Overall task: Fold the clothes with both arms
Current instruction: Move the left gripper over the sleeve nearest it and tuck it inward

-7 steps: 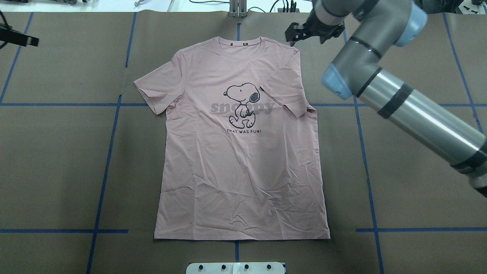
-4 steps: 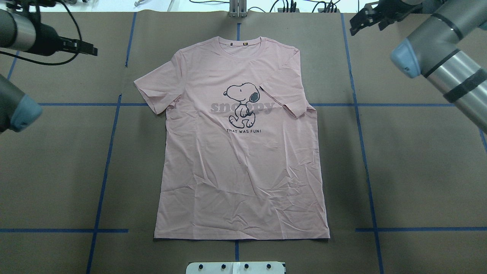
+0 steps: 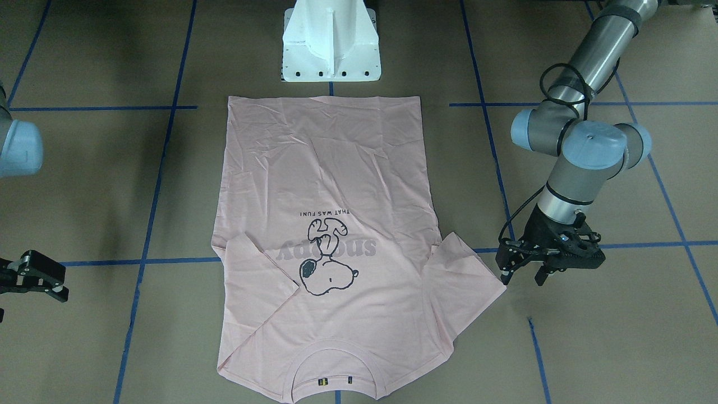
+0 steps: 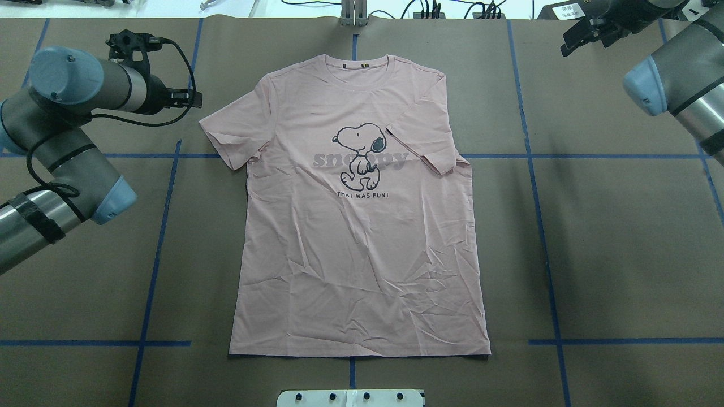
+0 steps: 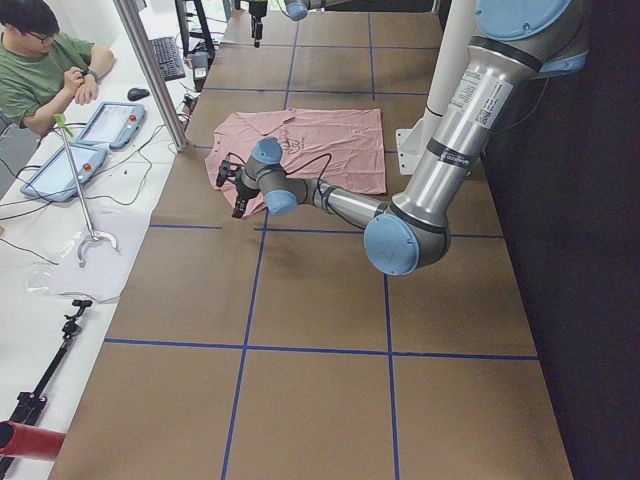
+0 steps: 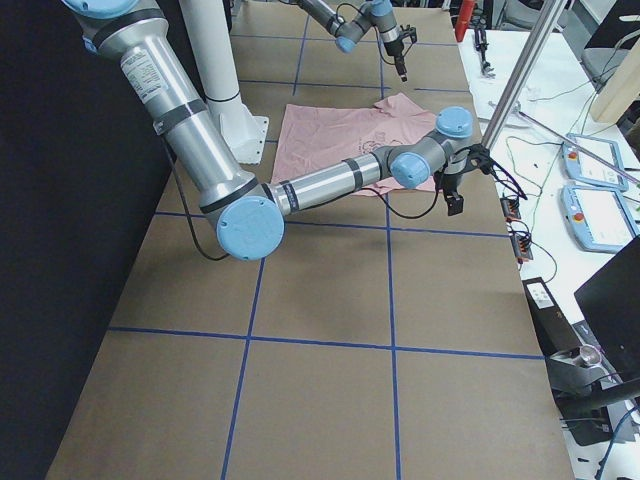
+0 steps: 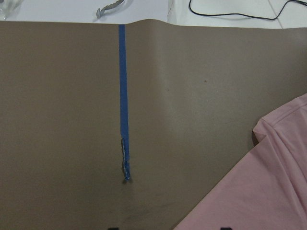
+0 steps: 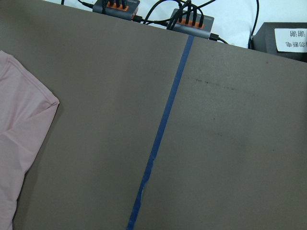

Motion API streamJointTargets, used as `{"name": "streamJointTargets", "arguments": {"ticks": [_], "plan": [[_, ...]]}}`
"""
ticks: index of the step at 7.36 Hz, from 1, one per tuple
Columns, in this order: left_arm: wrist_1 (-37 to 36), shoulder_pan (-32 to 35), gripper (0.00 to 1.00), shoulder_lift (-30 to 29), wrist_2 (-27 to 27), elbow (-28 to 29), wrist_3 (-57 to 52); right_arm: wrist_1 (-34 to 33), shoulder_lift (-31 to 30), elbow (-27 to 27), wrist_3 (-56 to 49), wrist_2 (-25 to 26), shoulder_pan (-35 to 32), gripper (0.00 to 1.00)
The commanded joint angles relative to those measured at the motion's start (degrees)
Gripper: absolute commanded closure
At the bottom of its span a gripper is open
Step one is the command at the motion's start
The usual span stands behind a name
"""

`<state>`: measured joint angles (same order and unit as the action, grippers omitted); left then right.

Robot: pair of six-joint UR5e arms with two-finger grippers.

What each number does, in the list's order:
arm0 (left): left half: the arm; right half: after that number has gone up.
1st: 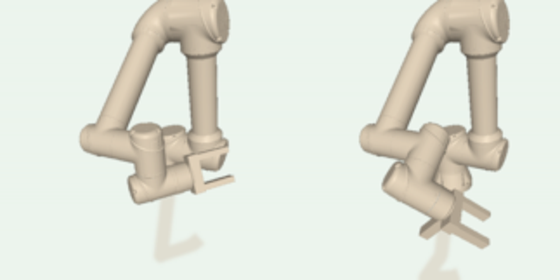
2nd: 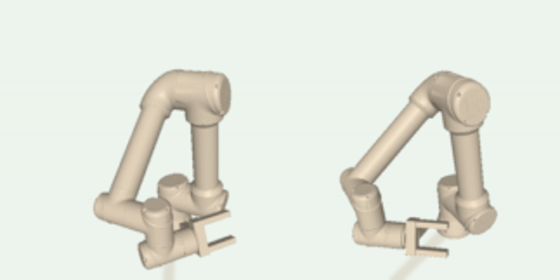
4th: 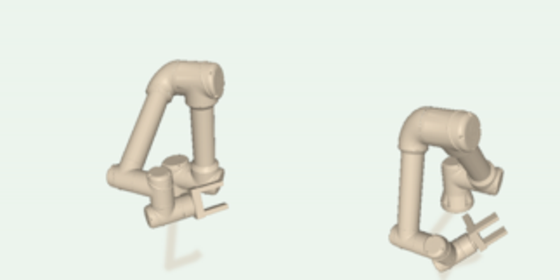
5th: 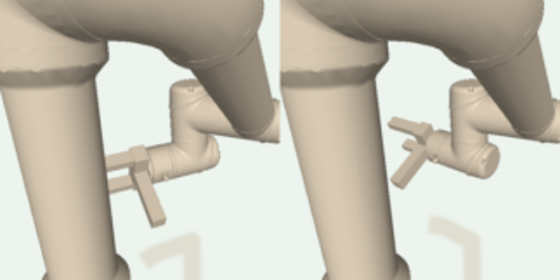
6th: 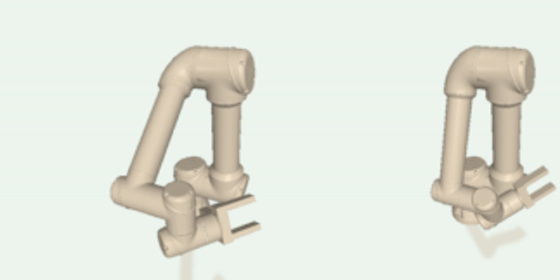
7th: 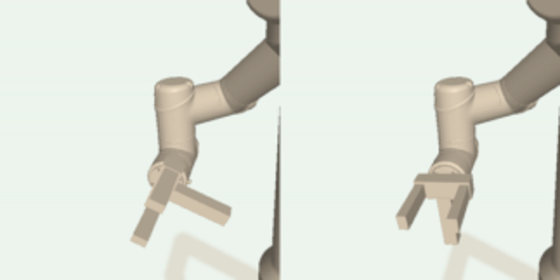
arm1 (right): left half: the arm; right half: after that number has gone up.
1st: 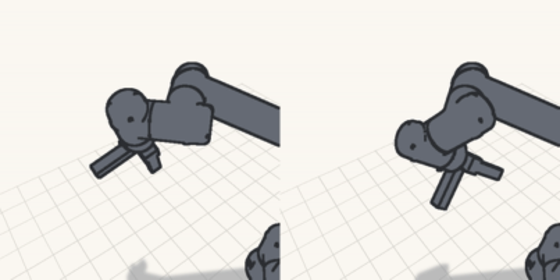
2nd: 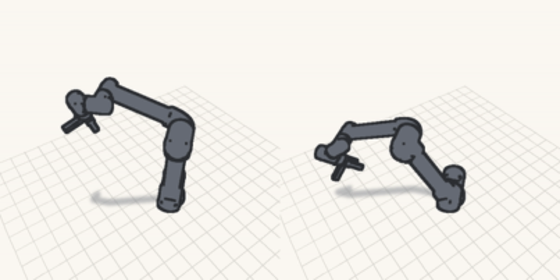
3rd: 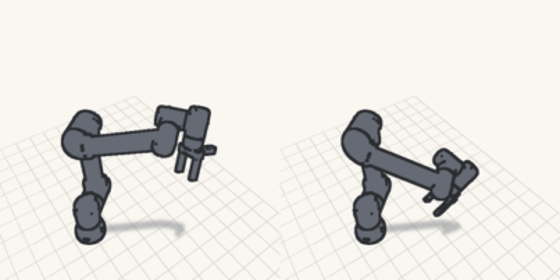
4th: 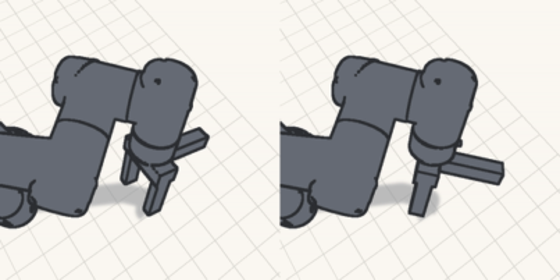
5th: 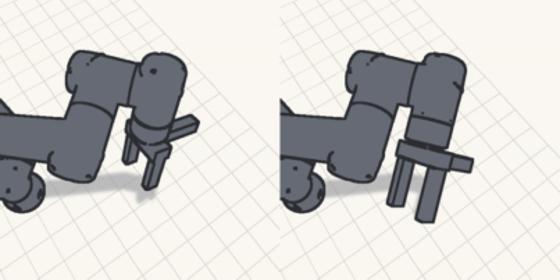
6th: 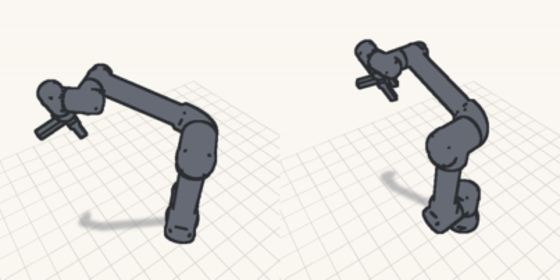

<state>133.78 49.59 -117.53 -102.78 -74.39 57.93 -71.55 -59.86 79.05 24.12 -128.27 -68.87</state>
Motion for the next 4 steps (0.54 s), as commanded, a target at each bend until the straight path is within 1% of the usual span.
{"name": "streamJointTargets", "arguments": {"ticks": [1, 2, 4], "plan": [[0.1, -2.7, 0.31, -1.6, 2.1, 2.2, 2.3, 0.0, -0.8, 0.7, 0.0, -0.1, 0.0, 0.0], [0.2, -3.3, 0.32, -2.0, 3.3, 3.1, 2.3, 0.0, -0.9, 0.6, 0.0, 0.0, 0.0, 0.0], [0.4, -3.4, 0.34, -2.1, 3.3, 3.8, 2.2, 0.0, -0.9, 0.6, 0.0, 0.0, 0.0, 0.0]]}}
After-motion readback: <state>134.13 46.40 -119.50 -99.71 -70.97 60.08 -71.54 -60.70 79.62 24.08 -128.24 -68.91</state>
